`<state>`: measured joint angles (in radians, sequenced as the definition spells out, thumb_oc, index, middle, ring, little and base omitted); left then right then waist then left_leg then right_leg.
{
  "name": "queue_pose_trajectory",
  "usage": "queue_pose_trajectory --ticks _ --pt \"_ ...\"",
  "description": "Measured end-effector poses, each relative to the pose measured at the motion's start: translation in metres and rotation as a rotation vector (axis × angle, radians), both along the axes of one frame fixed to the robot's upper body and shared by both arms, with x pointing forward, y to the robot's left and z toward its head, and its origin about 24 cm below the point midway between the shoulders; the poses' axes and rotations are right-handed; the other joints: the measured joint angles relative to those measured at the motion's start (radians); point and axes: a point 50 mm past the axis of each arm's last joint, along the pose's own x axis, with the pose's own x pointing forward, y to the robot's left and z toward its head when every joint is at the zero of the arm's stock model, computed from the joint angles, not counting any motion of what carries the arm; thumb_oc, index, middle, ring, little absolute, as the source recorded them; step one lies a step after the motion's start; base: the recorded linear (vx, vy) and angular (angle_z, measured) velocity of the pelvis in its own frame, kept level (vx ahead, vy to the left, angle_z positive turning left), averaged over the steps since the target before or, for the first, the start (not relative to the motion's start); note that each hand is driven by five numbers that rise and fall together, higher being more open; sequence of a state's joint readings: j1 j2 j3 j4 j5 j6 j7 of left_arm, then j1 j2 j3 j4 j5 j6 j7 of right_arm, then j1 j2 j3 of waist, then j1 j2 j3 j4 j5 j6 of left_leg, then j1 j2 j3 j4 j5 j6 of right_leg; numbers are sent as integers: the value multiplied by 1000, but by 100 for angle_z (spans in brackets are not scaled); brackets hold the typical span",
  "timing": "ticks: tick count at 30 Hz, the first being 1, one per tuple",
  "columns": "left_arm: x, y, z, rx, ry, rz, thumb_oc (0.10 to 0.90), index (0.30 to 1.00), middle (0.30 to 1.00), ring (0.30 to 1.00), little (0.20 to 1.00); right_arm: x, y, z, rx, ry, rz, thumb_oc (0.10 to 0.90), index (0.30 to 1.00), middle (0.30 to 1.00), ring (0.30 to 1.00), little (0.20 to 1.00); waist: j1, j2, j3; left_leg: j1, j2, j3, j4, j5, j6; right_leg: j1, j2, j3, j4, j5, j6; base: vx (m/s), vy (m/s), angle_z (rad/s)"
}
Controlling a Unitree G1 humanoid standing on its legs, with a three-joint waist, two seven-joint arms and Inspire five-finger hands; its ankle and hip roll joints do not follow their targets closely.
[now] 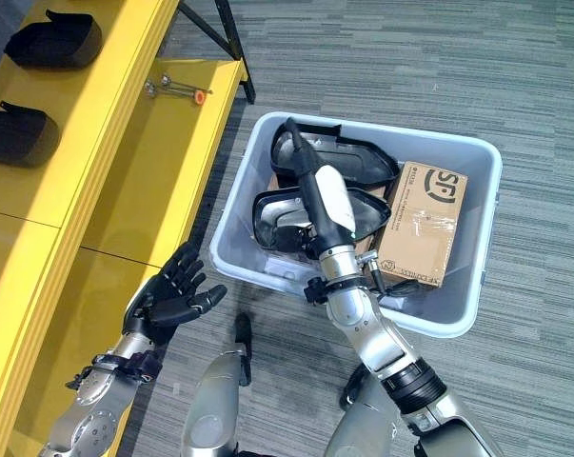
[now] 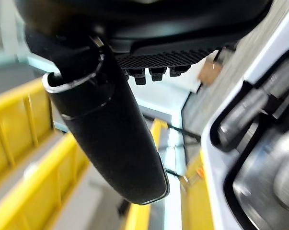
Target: Move parts from the plastic box to the shelf.
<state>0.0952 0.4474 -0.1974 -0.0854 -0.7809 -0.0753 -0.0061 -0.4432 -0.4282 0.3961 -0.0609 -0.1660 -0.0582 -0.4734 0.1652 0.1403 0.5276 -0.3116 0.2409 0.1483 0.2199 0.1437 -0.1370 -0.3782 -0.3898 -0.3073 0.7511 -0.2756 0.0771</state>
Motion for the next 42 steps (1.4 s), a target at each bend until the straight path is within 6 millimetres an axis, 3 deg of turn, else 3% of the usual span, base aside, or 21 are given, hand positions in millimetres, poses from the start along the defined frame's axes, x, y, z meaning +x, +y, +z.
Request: queue_pose_trajectory --ticks 7,15,22,32,42 --pt "0 -3 0 -5 -10 -6 900 1000 1000 1000 1000 3 4 10 36 -27 -2 900 1000 1000 1000 1000 -5 4 -1 0 -15 16 1 0 0 -31 -16 30 27 -6 3 16 37 -4" --pt "-3 -7 -4 -29 9 -22 900 1000 1000 1000 1000 6 1 9 -248 -37 -33 900 1000 1000 1000 1000 -9 5 -1 -24 -16 16 1 9 -3 -78 -22 41 67 -23 -8 0 0 0" --pt "-2 -7 -2 -46 -9 -36 900 1000 1000 1000 1000 21 -14 -9 -512 21 -94 900 1000 1000 1000 1000 1 6 -1 -65 -13 13 0 21 -8 -131 -22 44 93 -31 -18 -32 -48 1" --pt "-1 -7 0 -45 -24 -49 900 1000 1000 1000 1000 32 -26 -39 -638 117 -133 900 1000 1000 1000 1000 14 6 -2 -133 -11 -21 0 36 -18 -170 -25 9 104 -42 -23 -5 -61 8" --pt "2 -7 3 -39 -39 -62 900 1000 1000 1000 1000 46 -34 -42 -751 113 -205 900 1000 1000 1000 1000 34 6 -2 -175 -14 -34 2 43 -18 -201 -31 -4 110 -43 -23 -8 -26 3"
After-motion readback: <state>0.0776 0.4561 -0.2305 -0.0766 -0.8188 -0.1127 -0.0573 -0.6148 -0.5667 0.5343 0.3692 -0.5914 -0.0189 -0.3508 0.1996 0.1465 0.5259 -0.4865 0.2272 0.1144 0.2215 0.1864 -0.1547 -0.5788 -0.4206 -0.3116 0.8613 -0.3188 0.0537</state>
